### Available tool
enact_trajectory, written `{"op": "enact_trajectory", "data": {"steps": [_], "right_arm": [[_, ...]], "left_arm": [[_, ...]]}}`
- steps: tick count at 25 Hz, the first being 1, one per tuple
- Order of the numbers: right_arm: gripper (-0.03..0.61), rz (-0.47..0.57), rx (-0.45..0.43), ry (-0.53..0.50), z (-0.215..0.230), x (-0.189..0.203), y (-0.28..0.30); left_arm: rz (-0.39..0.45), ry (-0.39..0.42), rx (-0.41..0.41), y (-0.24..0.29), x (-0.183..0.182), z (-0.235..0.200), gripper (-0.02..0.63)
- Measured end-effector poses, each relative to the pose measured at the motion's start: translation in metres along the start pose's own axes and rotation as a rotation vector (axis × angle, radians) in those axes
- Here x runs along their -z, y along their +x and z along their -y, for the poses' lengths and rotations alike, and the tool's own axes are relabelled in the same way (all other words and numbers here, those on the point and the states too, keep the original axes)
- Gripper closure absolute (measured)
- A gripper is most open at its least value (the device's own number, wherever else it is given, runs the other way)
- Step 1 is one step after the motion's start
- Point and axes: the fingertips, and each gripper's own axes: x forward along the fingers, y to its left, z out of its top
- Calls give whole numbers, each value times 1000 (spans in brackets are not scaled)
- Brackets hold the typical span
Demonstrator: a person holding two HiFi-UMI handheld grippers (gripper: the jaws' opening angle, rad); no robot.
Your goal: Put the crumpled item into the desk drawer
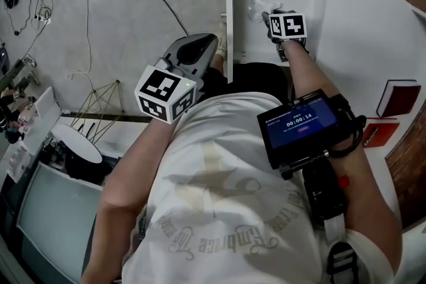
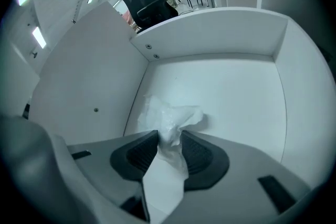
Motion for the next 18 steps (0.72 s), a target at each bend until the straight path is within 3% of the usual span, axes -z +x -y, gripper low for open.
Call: {"op": "enact_trajectory", "data": {"steps": [3, 10, 18], "right_arm": [[399, -6, 17, -3, 3, 1, 0], [397, -13, 55, -18, 2, -2, 0], [397, 47, 58, 43, 2, -4, -14]], "left_arm": [[-2, -10, -5, -2, 2, -1, 586], [2, -12, 0, -4, 5, 2, 586], [22, -32, -9, -13, 4, -7, 586]]}}
